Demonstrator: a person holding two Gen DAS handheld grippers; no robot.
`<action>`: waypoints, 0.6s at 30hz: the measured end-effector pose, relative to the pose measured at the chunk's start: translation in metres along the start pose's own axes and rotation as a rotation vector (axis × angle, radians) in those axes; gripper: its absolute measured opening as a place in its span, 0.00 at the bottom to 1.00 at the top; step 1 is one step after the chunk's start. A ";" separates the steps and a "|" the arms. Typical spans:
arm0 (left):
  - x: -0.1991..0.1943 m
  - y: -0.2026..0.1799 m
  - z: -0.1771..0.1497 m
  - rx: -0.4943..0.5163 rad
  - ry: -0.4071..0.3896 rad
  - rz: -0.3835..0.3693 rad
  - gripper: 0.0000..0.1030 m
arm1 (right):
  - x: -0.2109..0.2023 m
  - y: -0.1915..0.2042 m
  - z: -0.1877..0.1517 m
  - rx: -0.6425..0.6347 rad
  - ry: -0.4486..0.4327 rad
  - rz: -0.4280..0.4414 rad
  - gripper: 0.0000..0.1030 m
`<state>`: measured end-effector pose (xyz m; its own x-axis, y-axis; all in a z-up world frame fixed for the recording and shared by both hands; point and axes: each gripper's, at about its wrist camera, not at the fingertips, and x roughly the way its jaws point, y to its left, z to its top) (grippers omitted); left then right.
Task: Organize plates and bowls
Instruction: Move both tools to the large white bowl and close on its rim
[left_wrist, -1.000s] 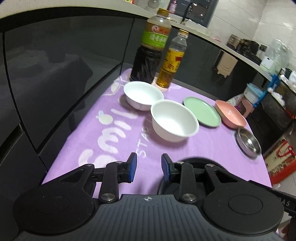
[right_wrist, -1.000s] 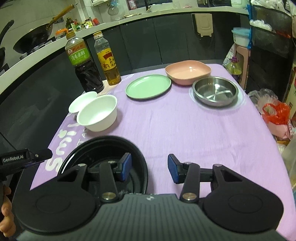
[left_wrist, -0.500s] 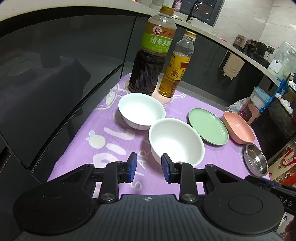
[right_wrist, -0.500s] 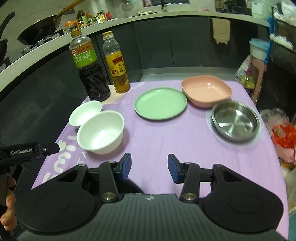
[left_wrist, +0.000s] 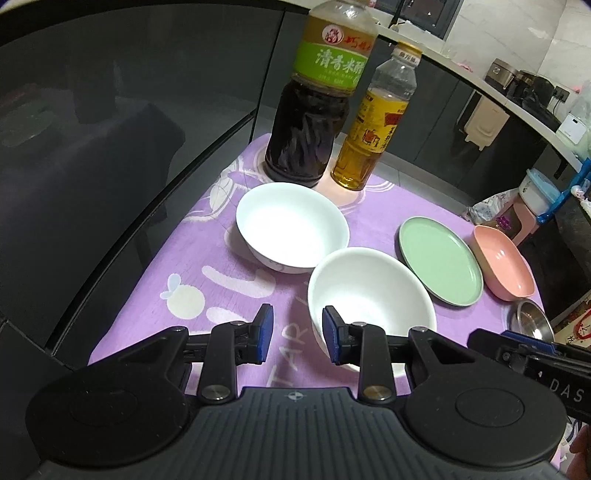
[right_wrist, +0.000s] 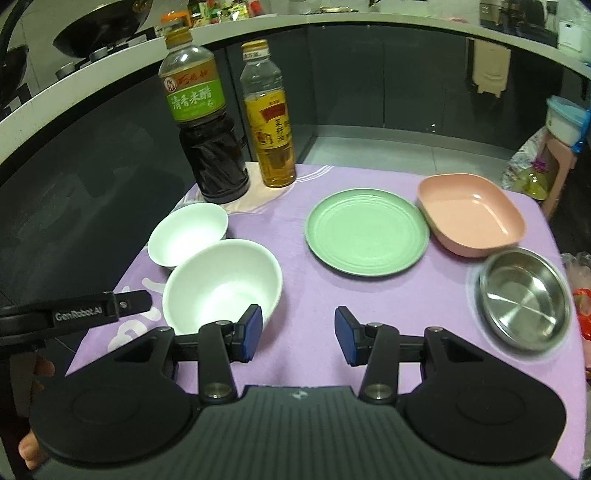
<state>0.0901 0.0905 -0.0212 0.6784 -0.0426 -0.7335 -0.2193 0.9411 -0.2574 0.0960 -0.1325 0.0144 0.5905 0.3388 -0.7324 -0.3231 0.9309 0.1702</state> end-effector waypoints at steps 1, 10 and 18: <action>0.003 0.000 0.001 -0.001 0.004 0.000 0.26 | 0.003 0.000 0.002 0.000 0.005 0.009 0.44; 0.029 -0.003 0.006 0.009 0.056 -0.001 0.26 | 0.036 -0.001 0.016 0.016 0.058 0.048 0.44; 0.045 -0.009 0.002 0.055 0.070 -0.022 0.09 | 0.061 -0.001 0.015 0.008 0.130 0.079 0.14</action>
<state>0.1244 0.0812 -0.0504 0.6312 -0.0848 -0.7709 -0.1651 0.9565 -0.2404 0.1436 -0.1108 -0.0202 0.4624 0.3906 -0.7960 -0.3585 0.9034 0.2351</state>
